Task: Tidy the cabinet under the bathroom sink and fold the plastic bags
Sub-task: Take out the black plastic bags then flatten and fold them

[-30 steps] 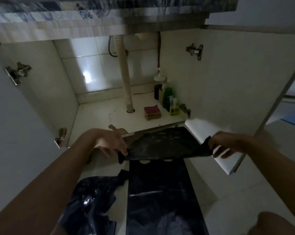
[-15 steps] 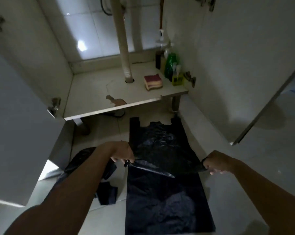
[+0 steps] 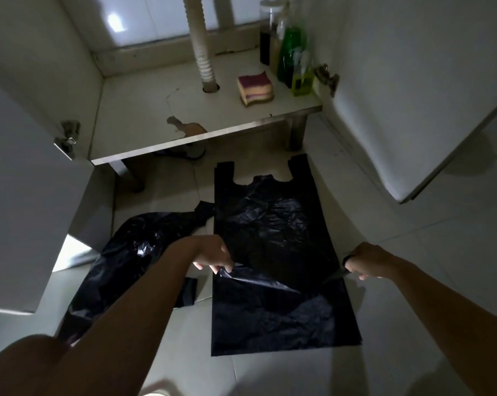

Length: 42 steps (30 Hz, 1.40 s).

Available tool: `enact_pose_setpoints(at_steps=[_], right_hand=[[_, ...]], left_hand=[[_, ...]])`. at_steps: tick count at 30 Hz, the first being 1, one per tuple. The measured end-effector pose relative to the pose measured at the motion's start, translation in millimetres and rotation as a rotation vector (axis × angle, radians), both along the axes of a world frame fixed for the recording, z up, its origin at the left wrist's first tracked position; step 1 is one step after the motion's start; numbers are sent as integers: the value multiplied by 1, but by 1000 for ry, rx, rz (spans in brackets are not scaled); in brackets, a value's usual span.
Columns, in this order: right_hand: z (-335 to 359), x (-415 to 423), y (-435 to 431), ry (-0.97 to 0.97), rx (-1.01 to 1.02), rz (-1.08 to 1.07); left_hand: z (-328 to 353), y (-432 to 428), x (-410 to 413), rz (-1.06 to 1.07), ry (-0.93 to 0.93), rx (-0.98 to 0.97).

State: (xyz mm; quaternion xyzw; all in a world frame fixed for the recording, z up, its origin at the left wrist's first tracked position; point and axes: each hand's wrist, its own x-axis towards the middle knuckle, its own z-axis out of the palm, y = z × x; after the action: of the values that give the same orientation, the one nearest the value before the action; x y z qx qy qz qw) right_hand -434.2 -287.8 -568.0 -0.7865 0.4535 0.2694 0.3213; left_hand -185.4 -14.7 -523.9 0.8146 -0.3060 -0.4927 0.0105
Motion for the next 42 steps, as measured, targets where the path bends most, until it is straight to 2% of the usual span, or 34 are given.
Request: enact_pose_setpoints(at_steps=[7,11,13,15,18,21,24,27,31,33,35,38,42], right_hand=[[-33,-12,3,53,-31,86],[-32,-16,3,188,30,266],[-30,-13,3,142,102,281],[-27,-5,7,55,117,311],[-41,6,16,-135,-73,359],[-69,16,33,-286,-237,372],[-103,24,48,-251,-427,478],[-127,28,57,-211,-508,457],[-137,48,61,-341,-673,430],[-143,62,61,-384,-661,404],[-151,72,62,-364,-607,360],[-162,73,66,-255,-538,346],[-161,78,70,-293,-679,312]], left_hand=[[-24,1,-17,-76,69,121],[-21,-4,-27,-168,183,278],[-27,-6,-22,-140,195,274],[-41,-9,-12,-93,60,122],[-71,-19,-2,-62,-302,-58],[-103,-24,-4,20,-460,-148],[-135,-19,-5,48,-485,-107],[-156,-6,-4,10,-498,-35],[-162,-7,8,6,-718,-135],[-164,-17,14,44,-772,-243],[-170,-29,16,51,-737,-294],[-186,-43,11,33,-621,-191],[-195,-51,3,88,-665,-200]])
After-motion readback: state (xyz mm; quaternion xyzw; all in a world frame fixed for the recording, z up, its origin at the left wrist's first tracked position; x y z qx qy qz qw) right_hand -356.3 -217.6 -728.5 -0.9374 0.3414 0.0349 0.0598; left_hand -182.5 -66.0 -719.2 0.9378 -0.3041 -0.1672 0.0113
